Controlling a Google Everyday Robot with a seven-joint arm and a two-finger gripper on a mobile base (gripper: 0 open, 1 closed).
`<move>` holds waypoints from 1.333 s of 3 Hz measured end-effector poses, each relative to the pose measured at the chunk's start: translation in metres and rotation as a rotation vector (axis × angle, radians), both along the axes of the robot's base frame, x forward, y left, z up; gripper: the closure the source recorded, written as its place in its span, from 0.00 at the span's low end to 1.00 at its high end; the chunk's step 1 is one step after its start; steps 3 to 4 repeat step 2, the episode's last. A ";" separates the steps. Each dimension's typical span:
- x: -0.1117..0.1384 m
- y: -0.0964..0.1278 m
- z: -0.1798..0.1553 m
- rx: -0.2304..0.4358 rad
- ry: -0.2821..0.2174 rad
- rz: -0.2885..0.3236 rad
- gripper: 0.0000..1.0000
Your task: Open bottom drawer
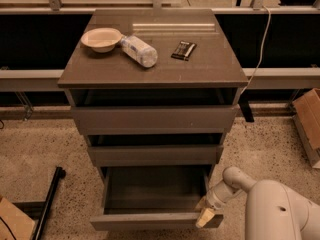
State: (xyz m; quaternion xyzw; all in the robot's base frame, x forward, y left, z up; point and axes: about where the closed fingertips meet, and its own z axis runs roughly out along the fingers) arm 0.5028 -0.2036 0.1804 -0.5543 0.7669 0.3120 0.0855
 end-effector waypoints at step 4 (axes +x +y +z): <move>-0.076 0.000 0.004 0.036 0.108 0.032 0.00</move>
Offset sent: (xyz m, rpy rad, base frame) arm -0.1193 -0.0027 0.0148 0.0764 0.1539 0.0303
